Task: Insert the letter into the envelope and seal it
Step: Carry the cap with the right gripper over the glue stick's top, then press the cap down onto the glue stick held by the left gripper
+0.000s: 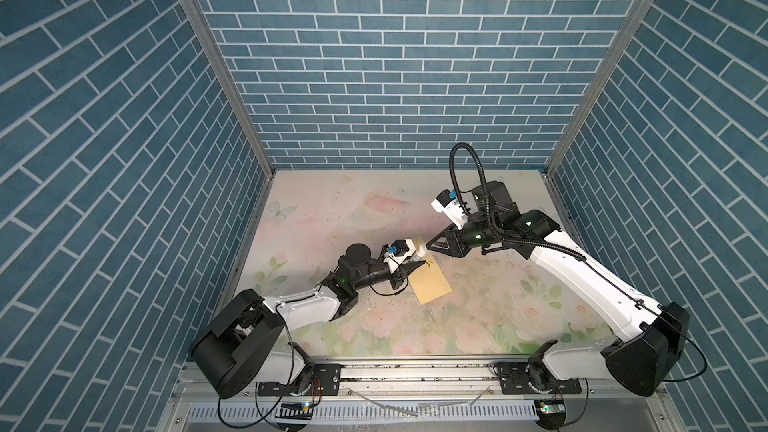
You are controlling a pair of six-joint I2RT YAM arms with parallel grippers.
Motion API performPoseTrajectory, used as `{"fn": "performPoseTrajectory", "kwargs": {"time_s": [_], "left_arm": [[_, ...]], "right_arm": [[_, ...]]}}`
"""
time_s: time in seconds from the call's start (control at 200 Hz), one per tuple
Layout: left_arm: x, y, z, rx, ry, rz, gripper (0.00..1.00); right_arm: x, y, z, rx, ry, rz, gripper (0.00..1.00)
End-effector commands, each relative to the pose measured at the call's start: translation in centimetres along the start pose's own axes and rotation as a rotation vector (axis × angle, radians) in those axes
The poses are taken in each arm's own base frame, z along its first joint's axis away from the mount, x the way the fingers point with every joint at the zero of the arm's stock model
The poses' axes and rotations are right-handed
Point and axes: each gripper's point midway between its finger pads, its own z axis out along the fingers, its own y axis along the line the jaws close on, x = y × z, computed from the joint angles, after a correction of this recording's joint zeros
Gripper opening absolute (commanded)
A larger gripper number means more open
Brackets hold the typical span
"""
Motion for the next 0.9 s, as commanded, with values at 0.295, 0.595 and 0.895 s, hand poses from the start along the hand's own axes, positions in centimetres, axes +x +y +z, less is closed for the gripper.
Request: {"fn": "performPoseTrajectory", "kwargs": {"time_s": [0.295,0.595,0.895], "left_arm": [[-1.5,-0.1,0.4,0.019,-0.048,0.016,0.0],[-1.4,-0.2,0.5,0.027,-0.046,0.011,0.0],[-1.5,-0.2,0.5,0.029,-0.047,0.008,0.0]], "right_arm": [[0.1,0.3,1.4,-0.028,0.022,0.017,0.18],[0.3,0.6,1.8,-0.025,0.034,0.002,0.18],[0.7,1.0,2.2,-0.004,0.051,-0.031,0.18]]}}
